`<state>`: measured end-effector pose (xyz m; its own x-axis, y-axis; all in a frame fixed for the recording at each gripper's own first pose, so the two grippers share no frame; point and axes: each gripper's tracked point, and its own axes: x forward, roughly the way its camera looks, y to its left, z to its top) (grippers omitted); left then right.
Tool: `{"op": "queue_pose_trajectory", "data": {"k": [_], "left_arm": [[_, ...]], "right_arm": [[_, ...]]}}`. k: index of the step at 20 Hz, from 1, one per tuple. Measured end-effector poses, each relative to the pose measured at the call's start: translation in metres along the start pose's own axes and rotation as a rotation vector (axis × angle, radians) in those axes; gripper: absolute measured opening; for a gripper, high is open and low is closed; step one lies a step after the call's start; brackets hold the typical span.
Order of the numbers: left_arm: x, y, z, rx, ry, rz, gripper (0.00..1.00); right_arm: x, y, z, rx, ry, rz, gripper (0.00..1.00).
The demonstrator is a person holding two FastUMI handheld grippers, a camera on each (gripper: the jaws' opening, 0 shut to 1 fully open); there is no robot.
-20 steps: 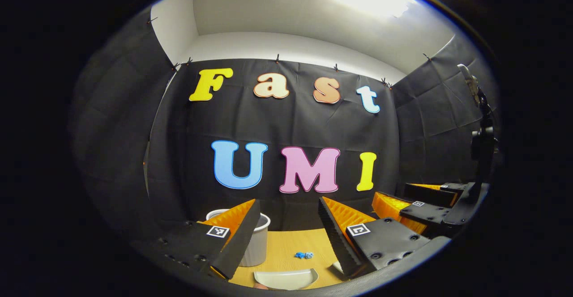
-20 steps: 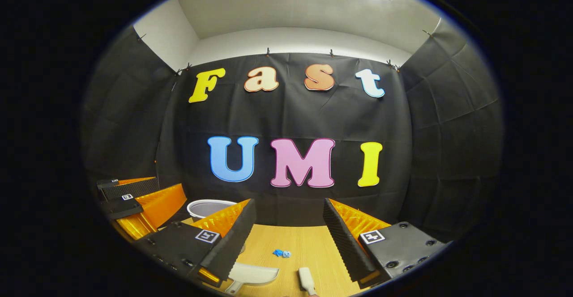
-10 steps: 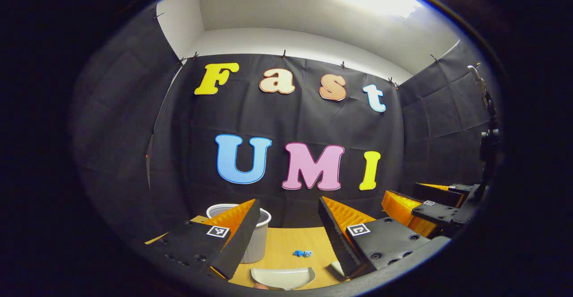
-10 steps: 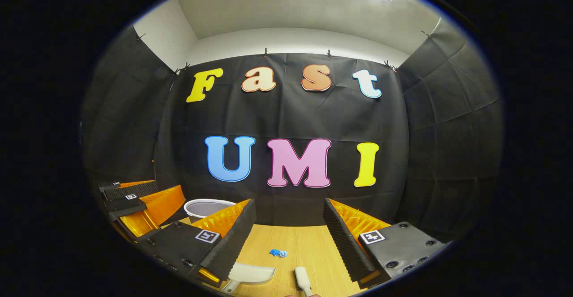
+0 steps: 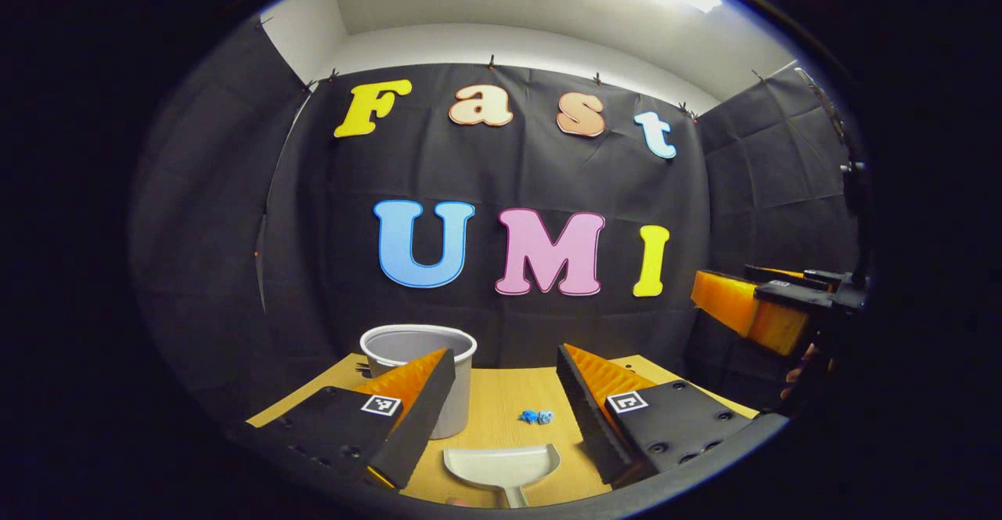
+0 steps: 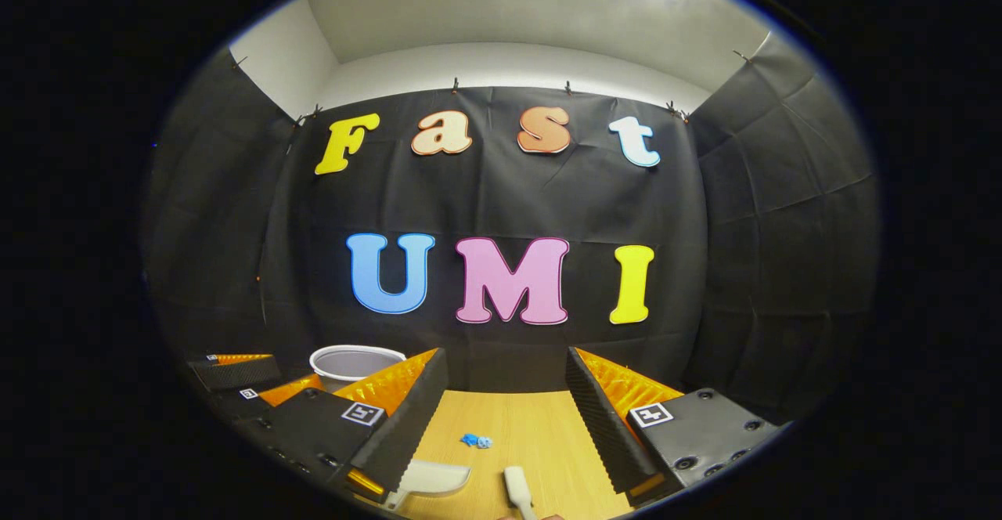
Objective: Pick up the small broom and dustpan from the desktop, sweep the trash into the dustpan with the broom, and then empty the trash into the garbage bin.
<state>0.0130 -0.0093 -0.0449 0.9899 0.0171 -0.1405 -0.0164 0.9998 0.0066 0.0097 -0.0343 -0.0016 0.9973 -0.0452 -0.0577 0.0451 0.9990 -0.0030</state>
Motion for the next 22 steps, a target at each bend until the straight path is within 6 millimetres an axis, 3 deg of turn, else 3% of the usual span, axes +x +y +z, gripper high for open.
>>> {"op": "queue_pose_trajectory", "data": {"k": [1,2,5,8,9,11,18,20,22], "left_arm": [[0.001,-0.002,-0.002,-0.002,0.008,-0.002,0.78],[0.003,-0.004,-0.002,-0.005,0.017,-0.002,0.78],[0.009,-0.007,0.000,-0.010,0.024,0.014,0.78],[0.018,-0.008,0.003,-0.005,0.032,0.054,0.78],[0.021,-0.009,0.002,-0.016,0.040,0.067,0.78],[0.031,-0.019,-0.005,-0.049,0.077,0.070,0.78],[0.059,-0.042,-0.074,-0.247,0.334,0.155,0.80],[0.063,-0.050,-0.107,-0.301,0.468,0.150,0.78],[0.054,-0.064,-0.145,-0.367,0.678,0.154,0.78]], "right_arm": [[0.004,-0.003,0.000,-0.007,0.004,0.000,0.93],[0.010,-0.005,0.002,-0.010,0.005,0.002,0.98],[0.026,-0.009,0.006,0.004,0.001,0.022,0.98],[0.042,-0.012,-0.001,-0.002,0.011,0.067,0.98],[0.046,-0.012,-0.004,-0.005,0.016,0.093,0.93],[0.059,-0.015,-0.006,-0.013,0.013,0.141,0.97],[0.089,-0.037,-0.027,0.032,0.000,0.268,0.97],[0.095,-0.048,-0.037,0.055,0.011,0.278,0.97],[0.098,-0.059,-0.053,0.085,0.052,0.269,0.98]]}}
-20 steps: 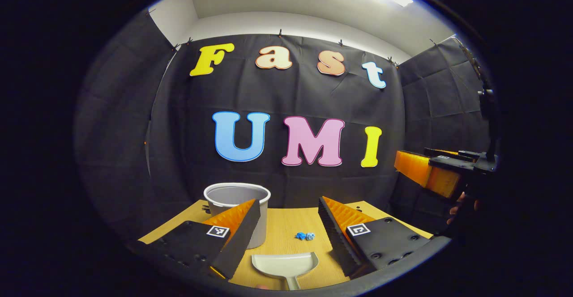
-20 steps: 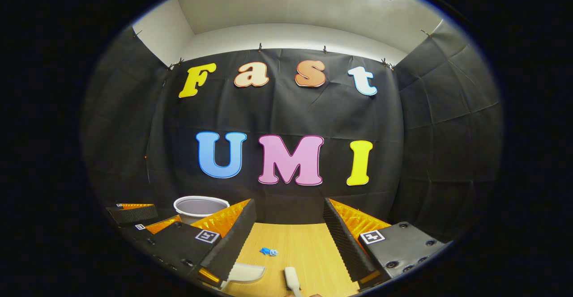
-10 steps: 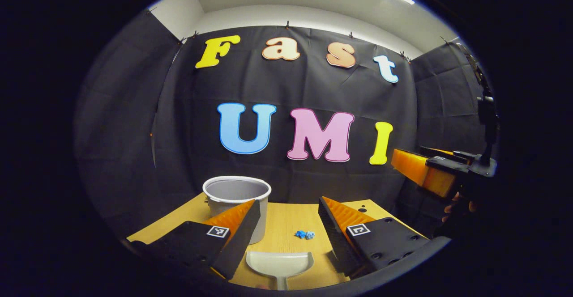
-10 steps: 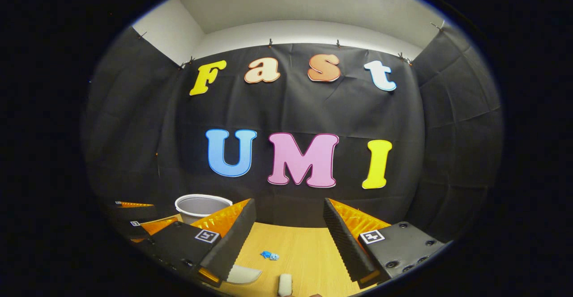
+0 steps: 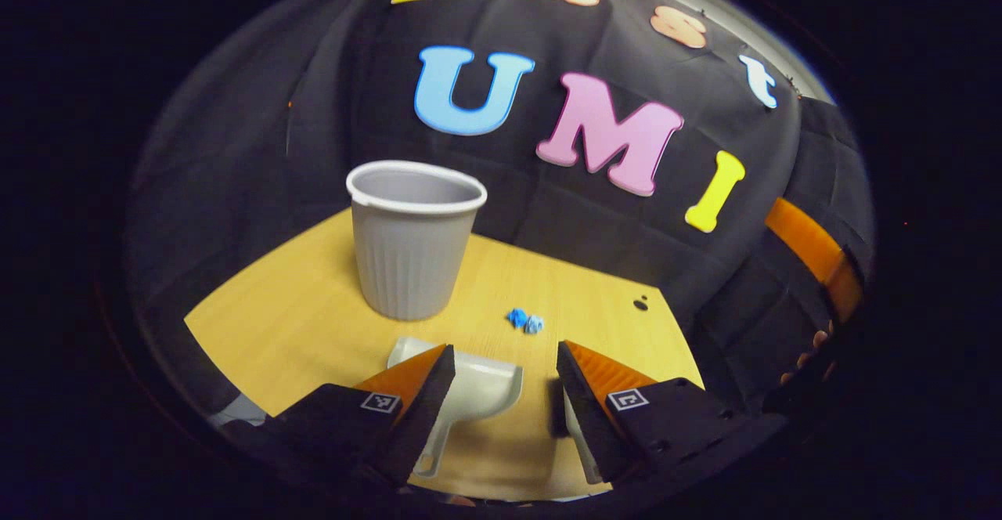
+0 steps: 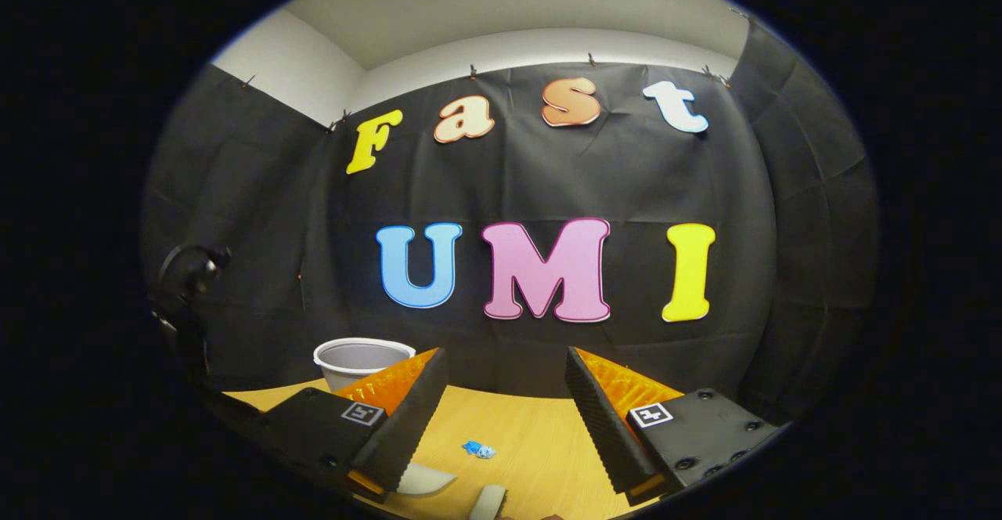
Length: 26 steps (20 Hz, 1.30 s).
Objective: Pick up the small broom and dustpan from the desktop, sweep the trash into the dustpan with the broom, and then empty the trash into the garbage bin.
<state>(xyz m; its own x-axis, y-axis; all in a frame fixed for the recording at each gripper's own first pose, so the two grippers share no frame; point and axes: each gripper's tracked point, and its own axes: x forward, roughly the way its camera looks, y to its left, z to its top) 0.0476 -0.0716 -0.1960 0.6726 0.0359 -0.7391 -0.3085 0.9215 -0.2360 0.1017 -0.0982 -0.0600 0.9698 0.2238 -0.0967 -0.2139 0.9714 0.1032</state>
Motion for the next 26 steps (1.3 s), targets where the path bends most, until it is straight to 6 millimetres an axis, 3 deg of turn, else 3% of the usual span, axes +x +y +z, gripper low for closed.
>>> {"op": "queue_pose_trajectory", "data": {"k": [4,10,14,21,23,26], "left_arm": [[0.038,0.010,-0.035,-0.023,0.230,0.074,0.80],[0.072,0.040,-0.098,0.141,0.518,0.175,0.80],[0.097,0.063,-0.104,0.245,0.637,0.220,0.80],[0.125,0.067,-0.115,0.221,0.768,0.204,0.79],[0.129,0.067,-0.118,0.213,0.794,0.199,0.60],[0.128,0.070,-0.115,0.218,0.810,0.195,0.45]], "right_arm": [[-0.005,-0.025,-0.028,0.031,0.073,-0.024,0.98],[-0.014,-0.070,-0.043,0.019,0.116,-0.131,0.98],[-0.013,-0.078,-0.044,0.027,0.132,-0.206,0.98],[-0.024,-0.072,-0.048,-0.008,0.169,-0.284,0.98],[-0.027,-0.065,-0.053,0.000,0.193,-0.293,0.98],[-0.029,-0.050,-0.061,-0.016,0.234,-0.293,0.98]]}}
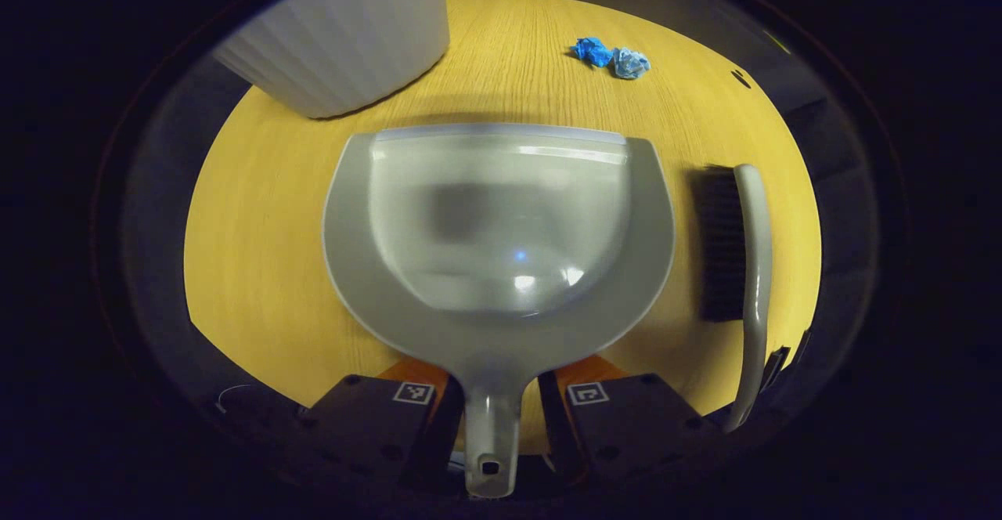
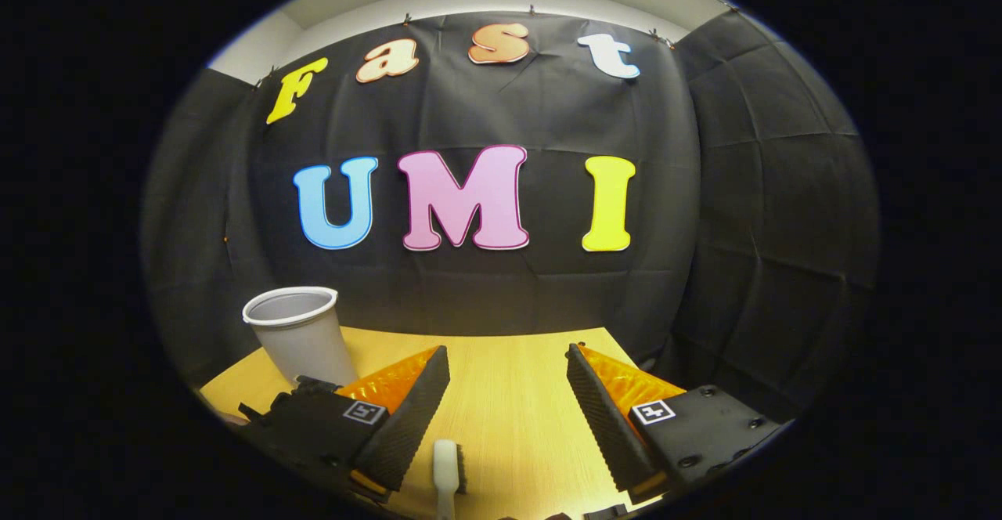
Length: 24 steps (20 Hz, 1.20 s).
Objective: Pick up the small broom and dustpan from the desktop, sweep the trash into the dustpan with the broom, and then empty the trash into the garbage bin.
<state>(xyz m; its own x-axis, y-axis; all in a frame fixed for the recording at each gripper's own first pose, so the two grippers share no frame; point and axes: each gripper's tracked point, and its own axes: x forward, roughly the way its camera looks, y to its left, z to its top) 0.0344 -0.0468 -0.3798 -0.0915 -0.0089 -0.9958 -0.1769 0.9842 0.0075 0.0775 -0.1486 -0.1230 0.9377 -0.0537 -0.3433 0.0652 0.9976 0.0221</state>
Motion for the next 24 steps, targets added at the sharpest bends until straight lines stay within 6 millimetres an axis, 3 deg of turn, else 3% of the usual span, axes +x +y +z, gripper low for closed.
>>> {"op": "queue_pose_trajectory", "data": {"k": [1,5,6,8,11,19,21,24], "left_arm": [[0.000,0.000,0.001,0.013,0.004,-0.004,0.34],[0.000,0.004,-0.001,0.041,0.006,-0.023,0.31],[0.000,0.005,0.000,0.049,-0.001,-0.031,0.30],[0.000,0.007,0.000,0.064,-0.013,-0.052,0.31],[0.001,0.009,0.000,0.076,-0.043,-0.091,0.30],[0.000,0.013,-0.003,0.108,-0.107,-0.168,0.31],[0.001,0.013,-0.003,0.090,-0.116,-0.184,0.29],[0.001,0.014,-0.004,0.098,-0.119,-0.182,0.30]], "right_arm": [[-0.001,0.006,-0.002,-0.009,0.009,0.006,0.98],[-0.003,0.041,-0.023,-0.001,0.105,0.059,0.98],[-0.002,0.054,-0.033,0.023,0.147,0.094,0.93],[-0.002,0.076,-0.066,0.033,0.289,0.140,0.98],[-0.002,0.087,-0.122,0.048,0.491,0.134,0.98],[-0.024,0.083,-0.284,0.027,1.069,0.054,0.99],[-0.025,0.077,-0.310,-0.009,1.135,0.026,1.00],[-0.036,0.065,-0.335,-0.115,1.238,0.033,0.99]]}}
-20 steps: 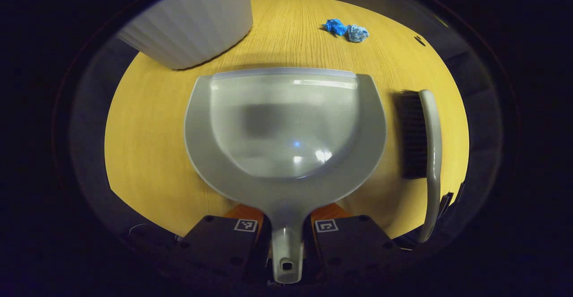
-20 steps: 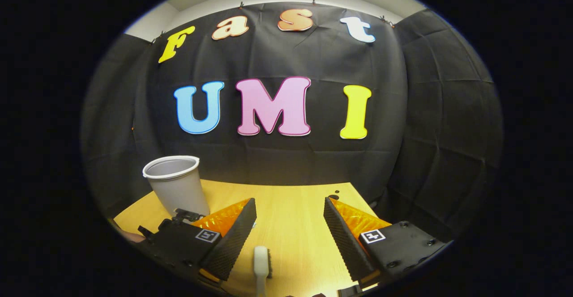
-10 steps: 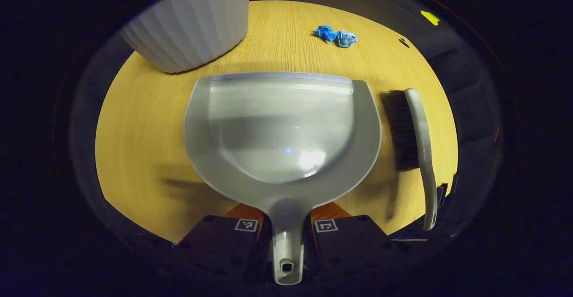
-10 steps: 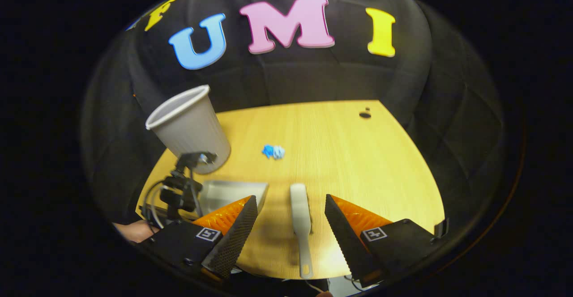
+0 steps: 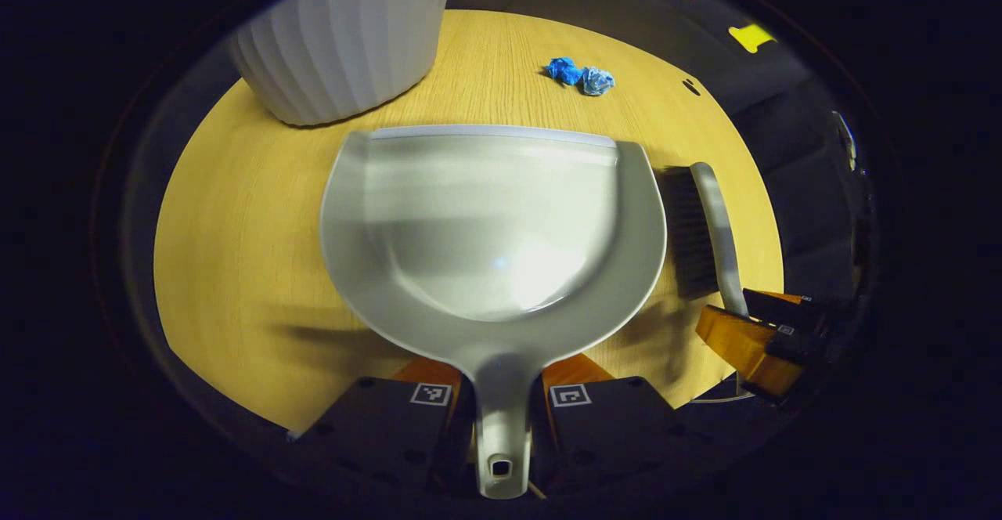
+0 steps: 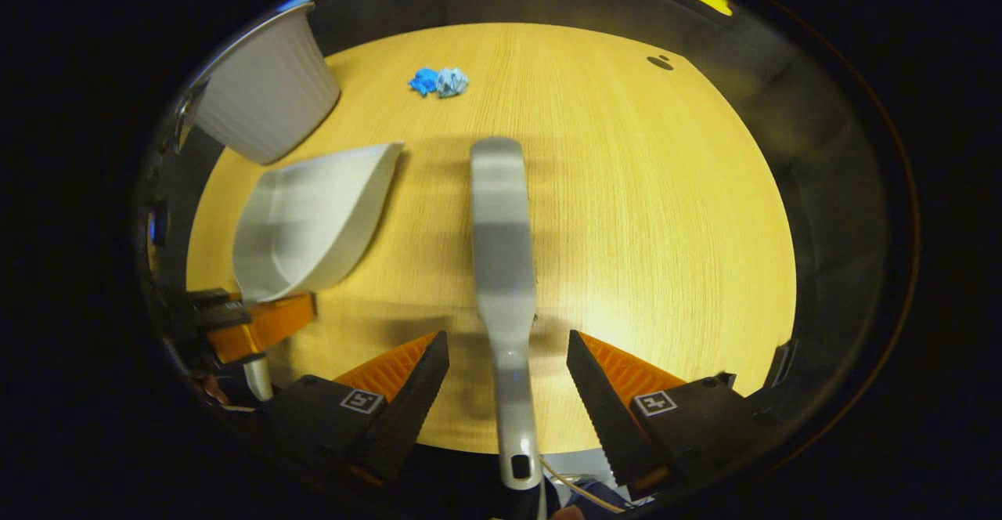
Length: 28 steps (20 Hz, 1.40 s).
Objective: Pick up the small broom and dustpan from the desktop, sweep the trash into the dustpan with the broom, and then empty the trash into the garbage bin.
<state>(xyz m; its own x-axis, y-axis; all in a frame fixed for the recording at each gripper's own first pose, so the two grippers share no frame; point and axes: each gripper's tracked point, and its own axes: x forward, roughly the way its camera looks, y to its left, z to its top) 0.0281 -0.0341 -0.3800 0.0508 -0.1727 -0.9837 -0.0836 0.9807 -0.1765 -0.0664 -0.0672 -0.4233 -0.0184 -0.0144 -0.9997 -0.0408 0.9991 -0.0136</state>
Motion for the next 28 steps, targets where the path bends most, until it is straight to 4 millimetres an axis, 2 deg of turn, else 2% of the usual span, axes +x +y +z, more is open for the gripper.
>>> {"op": "queue_pose_trajectory", "data": {"k": [2,5,7,9,10,11,12,13,14,15,16,17,18,19,21,24,28], "left_arm": [[-0.001,0.000,0.000,0.006,0.005,-0.001,0.30],[-0.002,0.000,0.000,0.002,0.005,-0.012,0.29],[-0.001,0.000,0.001,0.003,0.005,-0.011,0.30],[-0.002,0.000,0.000,0.002,0.006,-0.009,0.31],[-0.003,0.000,0.000,0.002,0.008,-0.009,0.30],[-0.003,0.000,0.000,0.001,0.010,-0.008,0.30],[-0.002,0.000,0.000,0.001,0.012,-0.006,0.30],[-0.002,0.000,0.000,0.002,0.012,-0.004,0.30],[-0.003,0.000,0.000,0.003,0.015,-0.001,0.30],[-0.003,0.000,0.000,0.006,0.017,0.000,0.30],[-0.003,0.000,0.000,0.008,0.018,-0.002,0.30],[-0.003,0.000,0.000,0.013,0.019,-0.004,0.30],[-0.003,0.001,0.000,0.026,0.026,0.000,0.30],[-0.003,0.002,-0.001,0.047,0.042,0.008,0.30],[-0.004,0.006,-0.003,0.110,0.068,0.025,0.29],[-0.006,0.015,-0.003,0.190,0.104,0.060,0.29],[-0.012,0.030,0.009,0.282,0.159,0.107,0.29]], "right_arm": [[0.010,-0.003,-0.009,-0.003,0.055,-0.008,1.00],[0.020,-0.001,-0.011,0.014,0.091,0.000,0.99],[0.023,0.003,-0.006,0.020,0.103,0.027,0.88],[0.025,0.001,0.000,0.037,0.104,0.029,0.71],[0.025,-0.001,0.002,0.044,0.113,0.036,0.71],[0.025,-0.001,0.004,0.049,0.130,0.045,0.45],[0.026,-0.001,0.004,0.053,0.158,0.063,0.26],[0.025,0.004,0.004,0.055,0.159,0.099,0.33],[0.025,0.003,0.015,0.059,0.110,0.105,0.29],[0.027,0.001,0.022,0.043,0.080,0.099,0.38],[0.027,-0.001,0.025,0.019,0.082,0.102,0.29],[0.027,-0.002,0.025,-0.006,0.091,0.107,0.28],[0.027,-0.005,0.030,-0.026,0.097,0.106,0.38],[0.026,-0.010,0.036,-0.041,0.098,0.101,0.28],[0.026,-0.020,0.055,-0.069,0.097,0.089,0.28],[0.026,-0.038,0.097,-0.130,0.074,0.067,0.29],[0.027,-0.062,0.169,-0.225,0.041,0.030,0.29]]}}
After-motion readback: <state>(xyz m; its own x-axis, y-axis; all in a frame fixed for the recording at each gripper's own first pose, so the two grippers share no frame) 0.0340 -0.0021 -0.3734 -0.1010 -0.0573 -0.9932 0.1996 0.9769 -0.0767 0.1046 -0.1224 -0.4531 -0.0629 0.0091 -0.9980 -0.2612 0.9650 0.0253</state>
